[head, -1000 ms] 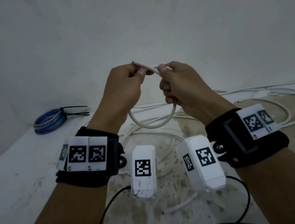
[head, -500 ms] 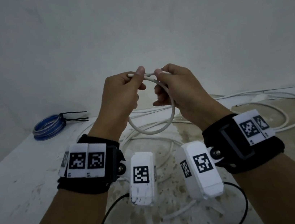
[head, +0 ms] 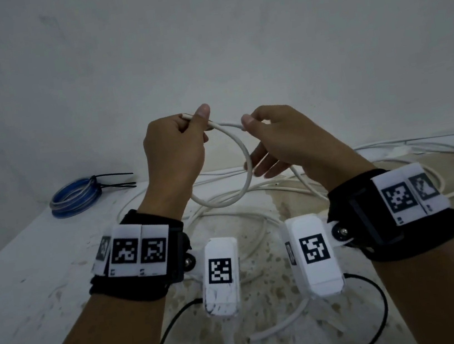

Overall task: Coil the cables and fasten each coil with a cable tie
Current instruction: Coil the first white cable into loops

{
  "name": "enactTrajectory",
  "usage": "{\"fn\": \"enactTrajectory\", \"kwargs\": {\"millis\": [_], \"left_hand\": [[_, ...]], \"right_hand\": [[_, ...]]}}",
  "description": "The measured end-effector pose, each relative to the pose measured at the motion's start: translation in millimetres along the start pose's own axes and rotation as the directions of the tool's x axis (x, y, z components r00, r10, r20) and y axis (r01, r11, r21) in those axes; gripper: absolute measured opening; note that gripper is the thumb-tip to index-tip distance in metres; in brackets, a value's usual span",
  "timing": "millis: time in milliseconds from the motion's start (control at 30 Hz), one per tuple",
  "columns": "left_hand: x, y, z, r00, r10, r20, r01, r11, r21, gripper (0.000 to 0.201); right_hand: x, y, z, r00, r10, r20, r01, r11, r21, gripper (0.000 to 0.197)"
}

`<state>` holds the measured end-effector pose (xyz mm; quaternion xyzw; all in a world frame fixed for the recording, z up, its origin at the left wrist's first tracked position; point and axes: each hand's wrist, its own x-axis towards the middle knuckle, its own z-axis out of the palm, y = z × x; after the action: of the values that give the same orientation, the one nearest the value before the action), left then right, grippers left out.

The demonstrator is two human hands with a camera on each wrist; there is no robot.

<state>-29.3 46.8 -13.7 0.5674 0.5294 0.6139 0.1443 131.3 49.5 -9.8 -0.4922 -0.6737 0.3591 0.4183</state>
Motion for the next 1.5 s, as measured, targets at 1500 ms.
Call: {"fn": "enactTrajectory", "kwargs": {"millis": [1500], "left_hand": [[-7.6, -3.0, 9.3, 0.979, 0.198, 0.053, -0.203, 0.973, 0.110, 0.044]], "right_hand": [[-0.6, 0.8, 0.6, 0.981, -0.178, 0.073, 0.176, 0.984, 0.036, 0.028]]}}
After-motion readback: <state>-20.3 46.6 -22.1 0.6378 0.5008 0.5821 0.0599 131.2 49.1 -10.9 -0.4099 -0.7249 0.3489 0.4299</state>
